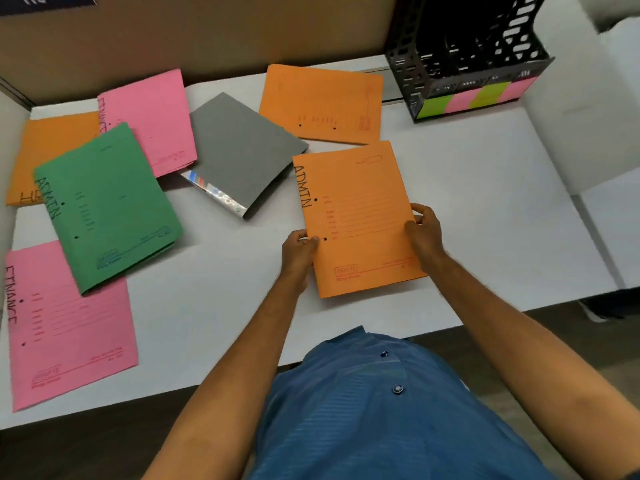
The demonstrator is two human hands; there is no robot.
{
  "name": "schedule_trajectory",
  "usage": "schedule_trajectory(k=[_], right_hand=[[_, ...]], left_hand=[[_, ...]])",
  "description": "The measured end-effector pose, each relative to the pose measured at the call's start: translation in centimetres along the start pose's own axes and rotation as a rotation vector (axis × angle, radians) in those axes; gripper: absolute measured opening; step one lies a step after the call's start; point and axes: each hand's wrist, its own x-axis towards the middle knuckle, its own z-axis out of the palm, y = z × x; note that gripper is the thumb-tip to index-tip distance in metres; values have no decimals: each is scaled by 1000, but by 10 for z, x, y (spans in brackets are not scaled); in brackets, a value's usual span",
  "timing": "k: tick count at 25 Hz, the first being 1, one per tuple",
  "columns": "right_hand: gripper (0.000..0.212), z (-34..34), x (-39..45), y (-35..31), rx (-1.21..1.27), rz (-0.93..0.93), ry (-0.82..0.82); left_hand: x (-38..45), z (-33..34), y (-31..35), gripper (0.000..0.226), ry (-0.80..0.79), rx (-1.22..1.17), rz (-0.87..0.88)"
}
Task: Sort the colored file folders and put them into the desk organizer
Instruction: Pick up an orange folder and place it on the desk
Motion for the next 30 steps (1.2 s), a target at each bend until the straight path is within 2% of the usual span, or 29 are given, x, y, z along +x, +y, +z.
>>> schedule_trajectory(k=[9, 16, 20, 26, 30], right_hand=[[42, -183, 82, 52, -33, -34, 67], [43, -282, 134, 79, -61, -25, 93], [44, -306, 153, 98, -103, -34, 142], [60, -312, 168, 121, -502, -85, 175], [63, -310, 169, 130, -585, -125, 188]], left_hand=[[-15, 199, -14, 22, -98, 199, 62], [-26, 313, -14, 14, -130, 342, 88], [-27, 354, -11, 14, -142, 439, 103], [-25, 381, -13, 13, -126, 580, 80], [-24, 381, -15, 21, -88, 690, 132]])
